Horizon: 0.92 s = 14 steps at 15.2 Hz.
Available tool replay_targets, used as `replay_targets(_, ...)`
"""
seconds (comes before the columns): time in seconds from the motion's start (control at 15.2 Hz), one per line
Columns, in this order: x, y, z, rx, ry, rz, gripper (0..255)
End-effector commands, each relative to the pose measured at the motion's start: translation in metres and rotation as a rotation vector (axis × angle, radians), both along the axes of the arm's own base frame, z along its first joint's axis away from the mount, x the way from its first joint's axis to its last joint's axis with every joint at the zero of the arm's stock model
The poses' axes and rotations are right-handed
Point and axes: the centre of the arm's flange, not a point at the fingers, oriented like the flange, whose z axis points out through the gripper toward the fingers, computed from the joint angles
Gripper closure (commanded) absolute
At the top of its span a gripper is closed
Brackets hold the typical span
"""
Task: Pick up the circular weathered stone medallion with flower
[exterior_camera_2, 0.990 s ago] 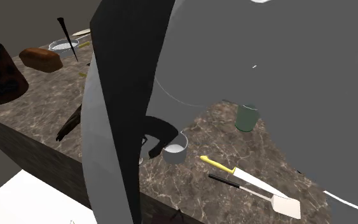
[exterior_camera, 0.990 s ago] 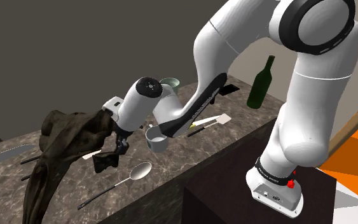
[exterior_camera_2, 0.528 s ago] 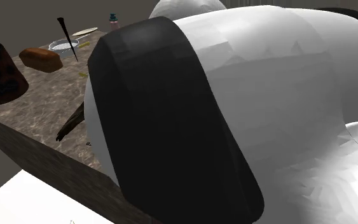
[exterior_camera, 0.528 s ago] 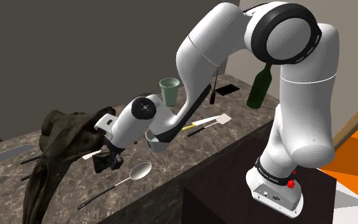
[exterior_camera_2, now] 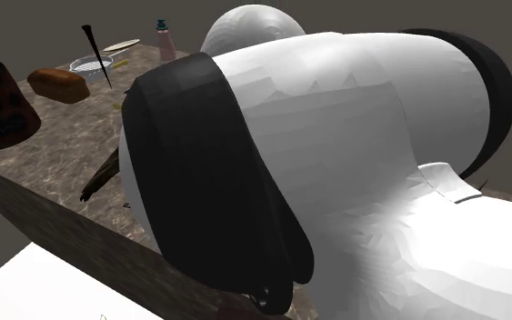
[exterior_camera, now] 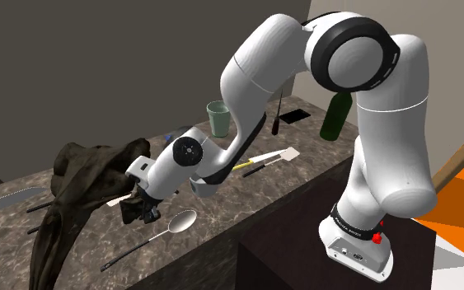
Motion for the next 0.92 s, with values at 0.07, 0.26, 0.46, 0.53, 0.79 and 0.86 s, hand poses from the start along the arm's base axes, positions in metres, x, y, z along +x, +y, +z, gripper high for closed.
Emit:
replay_targets(0.07, 0.000, 0.000, -0.001, -0.001, 0.001, 0.000, 255)
replay_targets(0.26, 0.000, 0.000, -0.002, -0.001, 0.001, 0.000, 255)
replay_targets(0.46, 0.001, -0.001, -0.001, -0.001, 0.001, 0.000, 255)
replay_targets(0.53, 0.001, -0.001, 0.004, -0.001, 0.001, 0.000, 255)
replay_targets(0.79, 0.001, -0.001, 0.025, -0.001, 0.001, 0.000, 255)
replay_targets(0.86, 0.001, -0.001, 0.030, -0.001, 0.001, 0.000, 255)
